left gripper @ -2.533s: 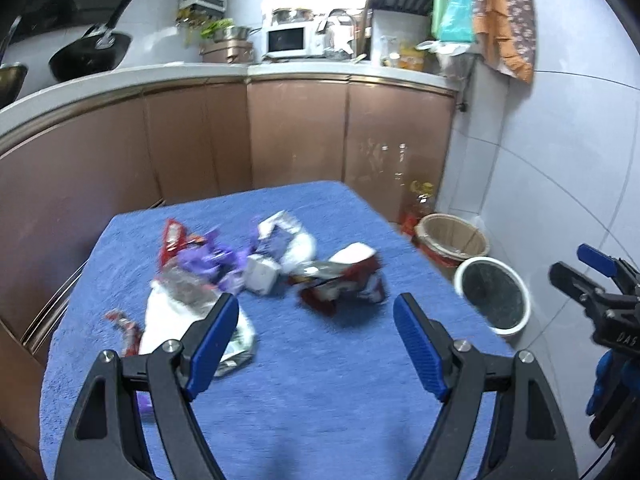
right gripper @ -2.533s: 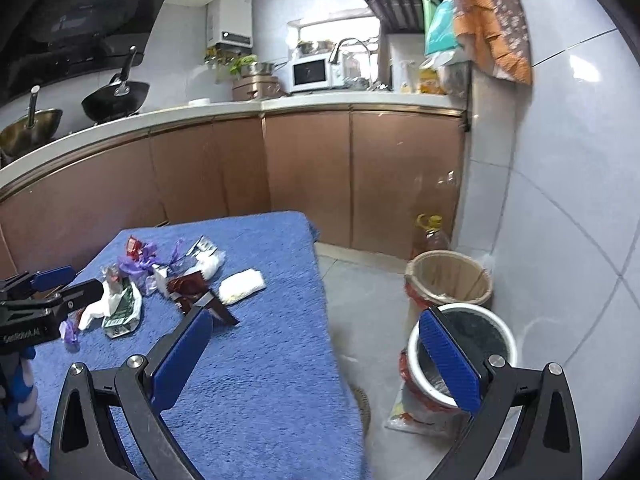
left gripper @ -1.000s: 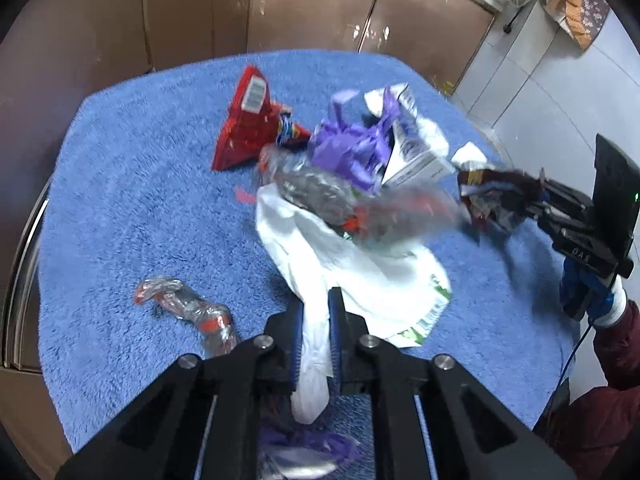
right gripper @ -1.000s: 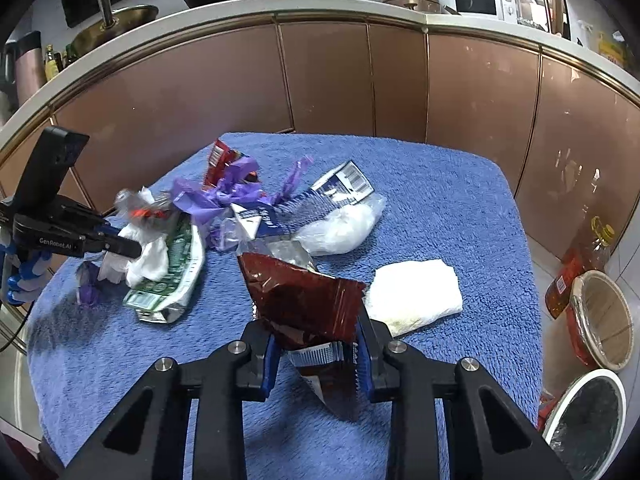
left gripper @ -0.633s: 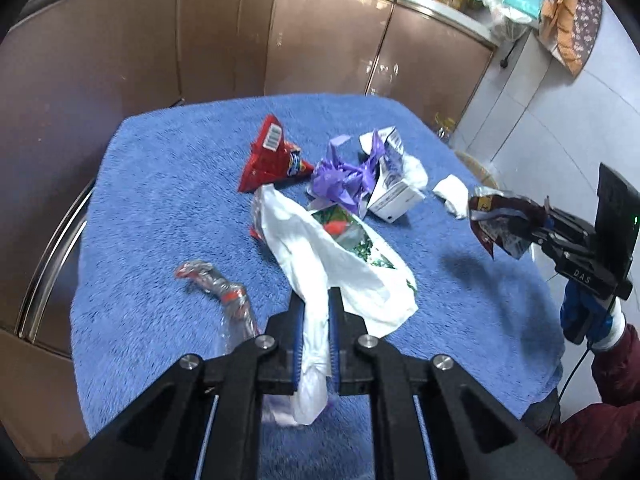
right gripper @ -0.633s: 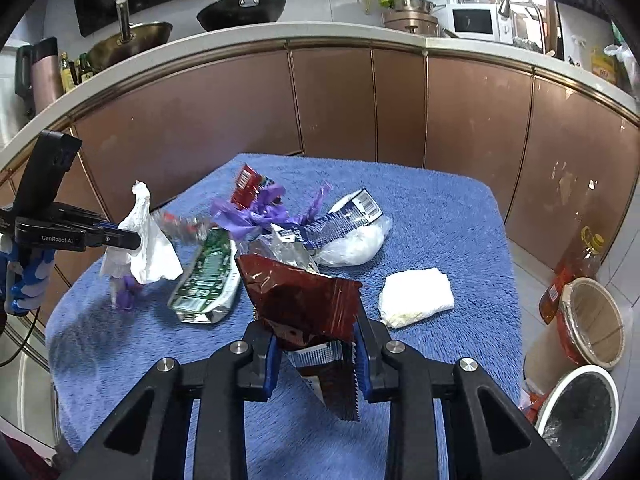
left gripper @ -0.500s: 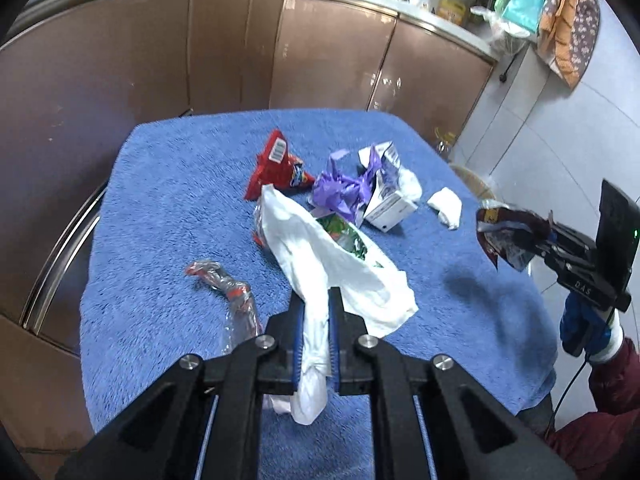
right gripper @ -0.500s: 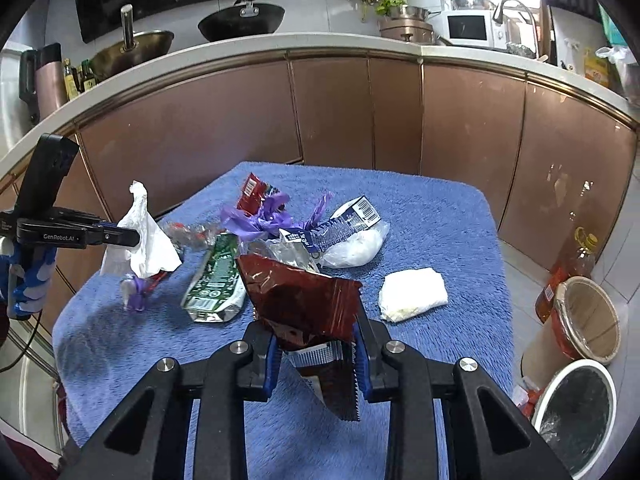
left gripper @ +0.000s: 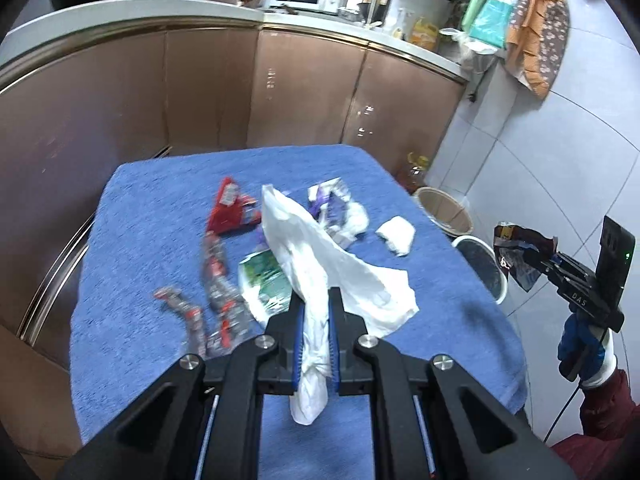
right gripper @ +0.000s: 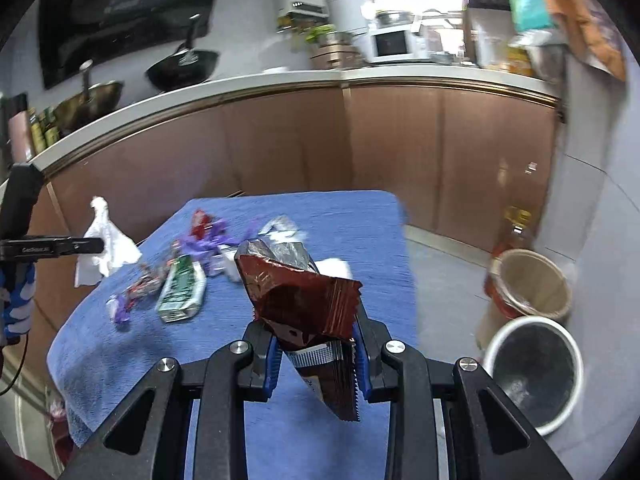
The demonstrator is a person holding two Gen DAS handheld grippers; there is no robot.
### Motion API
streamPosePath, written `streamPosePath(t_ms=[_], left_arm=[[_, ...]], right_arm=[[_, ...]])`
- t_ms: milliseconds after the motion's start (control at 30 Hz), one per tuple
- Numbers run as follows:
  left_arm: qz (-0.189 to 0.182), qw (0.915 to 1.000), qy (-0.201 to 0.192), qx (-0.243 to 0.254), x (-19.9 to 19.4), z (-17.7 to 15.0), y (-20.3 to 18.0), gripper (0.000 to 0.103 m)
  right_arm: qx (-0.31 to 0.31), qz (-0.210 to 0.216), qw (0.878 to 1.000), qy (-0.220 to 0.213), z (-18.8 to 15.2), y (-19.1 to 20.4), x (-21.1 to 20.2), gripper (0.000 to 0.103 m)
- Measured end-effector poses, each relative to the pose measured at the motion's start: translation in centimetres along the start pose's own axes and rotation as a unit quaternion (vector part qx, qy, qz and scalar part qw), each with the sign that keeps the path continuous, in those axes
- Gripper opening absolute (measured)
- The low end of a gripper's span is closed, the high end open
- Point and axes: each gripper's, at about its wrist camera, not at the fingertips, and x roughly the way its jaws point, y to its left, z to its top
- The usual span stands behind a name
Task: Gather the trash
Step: 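Carry both items to the steel bin and open both tools to drop them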
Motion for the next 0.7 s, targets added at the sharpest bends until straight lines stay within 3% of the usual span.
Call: streamPosePath(t_ms=[167,367,500,700], left_arm=[[-0.021,0.9992,0.009,0.033,2.5,1.8,-4.7,0.010],[-0.058,0.9938,0.036,0.087,7.6,4.1,-13.8,0.010],[-0.085,0.9860,0.063,0.129,12.4,6.4,-19.7,0.010],[-0.121,0.9705,0.115,0.174,21.3,8.3,-28.4,0.010]], right_arm=[[0.038,-0.061,0.997,-0.015,-0.9,-4.2,-2.5,0.028],[0.100,-0.150,0.983,-0.016,-3.1,-11.3,-3.9,0.028],[0.131,-0.200,0.971,0.001,-5.0,-15.8,-2.9,0.028],[0.164,-0.242,0.956,0.042,-8.0,-21.7,0.2,0.028]])
